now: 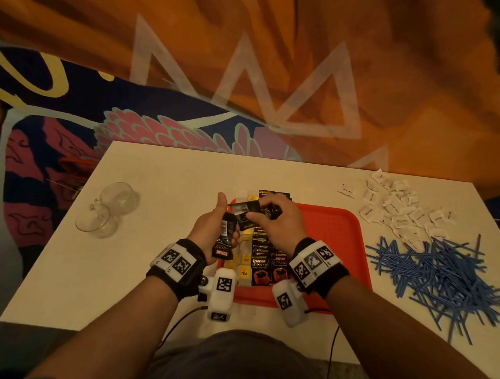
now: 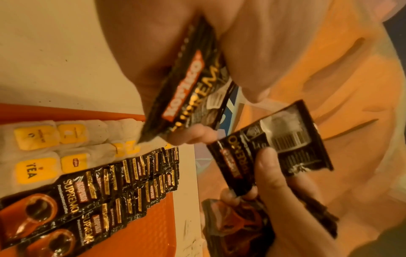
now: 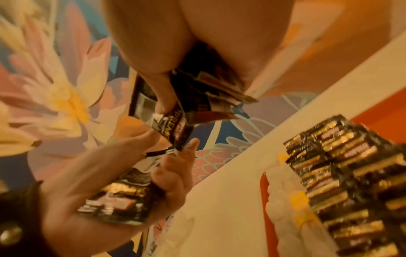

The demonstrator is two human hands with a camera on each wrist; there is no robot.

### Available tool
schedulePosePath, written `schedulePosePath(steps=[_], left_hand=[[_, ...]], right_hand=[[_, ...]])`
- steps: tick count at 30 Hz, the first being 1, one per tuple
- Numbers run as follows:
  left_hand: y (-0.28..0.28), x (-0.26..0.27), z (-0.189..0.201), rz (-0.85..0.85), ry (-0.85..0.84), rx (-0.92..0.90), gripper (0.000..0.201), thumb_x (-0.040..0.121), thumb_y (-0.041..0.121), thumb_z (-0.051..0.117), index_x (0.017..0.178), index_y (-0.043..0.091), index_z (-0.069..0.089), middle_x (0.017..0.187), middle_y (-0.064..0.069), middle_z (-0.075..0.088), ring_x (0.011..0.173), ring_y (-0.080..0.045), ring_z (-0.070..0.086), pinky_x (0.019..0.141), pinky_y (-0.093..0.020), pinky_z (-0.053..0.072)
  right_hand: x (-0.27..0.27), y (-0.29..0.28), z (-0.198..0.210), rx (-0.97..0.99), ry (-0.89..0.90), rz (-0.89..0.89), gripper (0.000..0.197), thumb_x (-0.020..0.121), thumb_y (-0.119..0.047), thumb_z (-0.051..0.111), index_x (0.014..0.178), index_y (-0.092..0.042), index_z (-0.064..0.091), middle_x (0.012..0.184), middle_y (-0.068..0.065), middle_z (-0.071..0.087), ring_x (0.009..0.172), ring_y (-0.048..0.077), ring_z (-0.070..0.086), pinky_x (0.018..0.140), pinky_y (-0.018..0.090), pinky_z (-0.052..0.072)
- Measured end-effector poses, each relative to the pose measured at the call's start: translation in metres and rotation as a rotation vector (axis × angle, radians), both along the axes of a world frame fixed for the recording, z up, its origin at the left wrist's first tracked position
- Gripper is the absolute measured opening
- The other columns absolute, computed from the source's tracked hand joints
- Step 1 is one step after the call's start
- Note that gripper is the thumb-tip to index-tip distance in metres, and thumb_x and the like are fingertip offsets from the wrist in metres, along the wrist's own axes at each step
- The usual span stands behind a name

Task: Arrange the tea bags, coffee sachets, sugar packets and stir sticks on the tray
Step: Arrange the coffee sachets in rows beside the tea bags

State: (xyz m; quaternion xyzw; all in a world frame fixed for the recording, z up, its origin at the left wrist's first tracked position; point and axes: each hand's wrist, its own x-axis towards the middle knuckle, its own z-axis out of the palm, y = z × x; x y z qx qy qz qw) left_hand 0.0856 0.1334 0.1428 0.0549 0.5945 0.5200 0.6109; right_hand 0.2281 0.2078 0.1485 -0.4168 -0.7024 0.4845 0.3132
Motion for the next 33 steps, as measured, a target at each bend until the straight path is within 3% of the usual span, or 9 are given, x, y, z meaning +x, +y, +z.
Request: schedulePosePath(steps=[6,10,14,17,20,23,27,30,33], left_hand=[[0.001,-0.005,0.003,-0.104,-0.223,-0.051,0.044,0.088,0.04,0.07,0.111,0.005,0.058,0.081,-0.011,0.063,0.049,-0.014,0.051,0.042,-0.023,0.049],[-0.001,-0.006,0.007,-0.105,-0.274,-0.008,0.038,0.088,0.019,0.068,0.119,-0.001,0.062,0.085,-0.016,0.067,0.059,-0.023,0.064,0.056,-0.031,0.058],[-0.002,-0.007,0.007,-0.035,-0.208,0.049,0.043,0.087,0.01,0.067,0.127,-0.005,0.06,0.097,-0.024,0.071,0.072,-0.033,0.072,0.061,-0.04,0.06],[-0.002,-0.006,0.003,0.081,-0.044,0.072,0.035,0.089,0.006,0.069,0.122,-0.002,0.062,0.096,-0.023,0.073,0.075,-0.034,0.073,0.06,-0.04,0.06],[-0.002,-0.002,0.004,0.082,0.058,0.092,0.026,0.088,0.004,0.071,0.113,0.002,0.066,0.096,-0.021,0.074,0.079,-0.034,0.074,0.063,-0.04,0.06],[-0.001,0.003,0.004,0.059,0.116,0.112,0.029,0.086,0.005,0.073,0.114,0.001,0.066,0.101,-0.022,0.074,0.088,-0.037,0.073,0.076,-0.046,0.059],[0.0,0.01,0.006,0.011,0.138,0.158,0.026,0.089,0.008,0.071,0.114,0.001,0.068,0.106,-0.023,0.073,0.095,-0.038,0.072,0.085,-0.048,0.057],[0.001,0.014,0.007,-0.001,0.087,0.18,0.027,0.093,0.017,0.068,0.115,0.002,0.068,0.107,-0.022,0.073,0.094,-0.037,0.072,0.081,-0.045,0.058],[0.002,0.015,0.01,0.081,-0.057,0.15,0.021,0.1,0.017,0.055,0.109,0.0,0.064,0.089,-0.02,0.07,0.071,-0.028,0.069,0.064,-0.034,0.058]], right_hand=[[0.009,0.001,-0.004,0.351,0.014,0.112,0.017,0.075,-0.004,0.08,0.079,-0.02,0.077,0.092,-0.001,0.053,0.088,0.009,0.054,0.079,0.018,0.047],[0.014,0.0,-0.011,0.365,-0.002,0.158,0.028,0.075,0.007,0.072,0.079,-0.021,0.077,0.095,0.003,0.054,0.091,0.009,0.053,0.08,0.013,0.044],[0.02,-0.001,-0.015,0.153,-0.071,0.151,0.045,0.082,0.006,0.064,0.084,-0.038,0.071,0.096,-0.002,0.058,0.088,0.01,0.056,0.078,0.015,0.046],[0.019,-0.005,-0.008,-0.249,0.147,0.025,0.034,0.091,0.004,0.058,0.103,-0.026,0.068,0.09,0.006,0.06,0.073,0.02,0.059,0.06,0.025,0.052],[0.01,-0.009,-0.002,-0.635,0.331,-0.094,0.017,0.099,-0.026,0.055,0.114,-0.022,0.063,0.101,0.017,0.066,0.088,0.039,0.067,0.073,0.048,0.057],[0.006,-0.005,-0.002,-0.81,0.406,-0.054,0.042,0.094,-0.045,0.056,0.121,-0.014,0.059,0.115,0.02,0.068,0.105,0.038,0.067,0.088,0.054,0.055],[0.004,-0.007,-0.002,-0.851,0.426,0.099,0.053,0.079,-0.024,0.079,0.121,0.0,0.058,0.121,0.027,0.063,0.111,0.043,0.062,0.097,0.058,0.048],[0.0,-0.009,-0.001,-0.808,0.425,0.05,0.045,0.081,-0.002,0.075,0.122,0.003,0.057,0.118,0.029,0.063,0.108,0.044,0.063,0.093,0.06,0.05],[0.001,-0.009,0.003,-0.783,0.453,0.01,0.031,0.082,0.013,0.064,0.11,0.001,0.059,0.103,0.026,0.065,0.088,0.039,0.067,0.08,0.049,0.058]])
